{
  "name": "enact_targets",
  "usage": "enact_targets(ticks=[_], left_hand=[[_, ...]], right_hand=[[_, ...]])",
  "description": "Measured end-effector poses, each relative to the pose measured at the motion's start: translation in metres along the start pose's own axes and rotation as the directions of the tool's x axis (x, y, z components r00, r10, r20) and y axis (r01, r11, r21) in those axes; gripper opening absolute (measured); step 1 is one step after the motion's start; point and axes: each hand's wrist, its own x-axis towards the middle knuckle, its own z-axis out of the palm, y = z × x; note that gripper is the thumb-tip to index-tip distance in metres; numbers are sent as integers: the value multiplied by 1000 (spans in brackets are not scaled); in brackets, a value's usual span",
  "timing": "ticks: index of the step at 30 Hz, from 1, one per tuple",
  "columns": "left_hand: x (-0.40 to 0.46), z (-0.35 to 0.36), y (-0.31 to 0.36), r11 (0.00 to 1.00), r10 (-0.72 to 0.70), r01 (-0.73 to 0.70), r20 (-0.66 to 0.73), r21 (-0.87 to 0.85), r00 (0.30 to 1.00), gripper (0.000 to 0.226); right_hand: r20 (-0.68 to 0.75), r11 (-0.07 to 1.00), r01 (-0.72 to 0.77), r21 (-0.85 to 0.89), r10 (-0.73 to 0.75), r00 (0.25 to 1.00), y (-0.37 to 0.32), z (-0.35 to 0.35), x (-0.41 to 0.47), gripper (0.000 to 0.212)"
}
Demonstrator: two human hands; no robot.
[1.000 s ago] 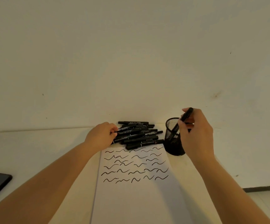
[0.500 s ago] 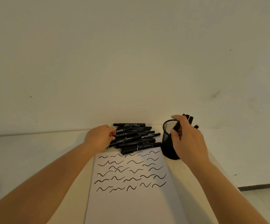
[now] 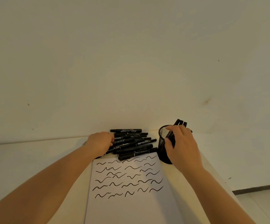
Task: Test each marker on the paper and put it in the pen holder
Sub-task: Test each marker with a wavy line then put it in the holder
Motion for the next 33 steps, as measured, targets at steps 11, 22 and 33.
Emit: enact_targets(ticks=[11,22,33], left_hand=[[-50,-28,9,960,-11,-33,-156,-277,988,23],[-179,-43,54,734,141,-276,-258,-621,956,18],[-239,-31,38,816,69,-341,-507,-466,859,21]], right_hand=[[-276,961,261,-90,-276,921,-35,-19,-32,21],[424,636,-432,640,176,888,-94,-2,-83,12],[600,193,-629,753,190,777,-128,0,-122,25]])
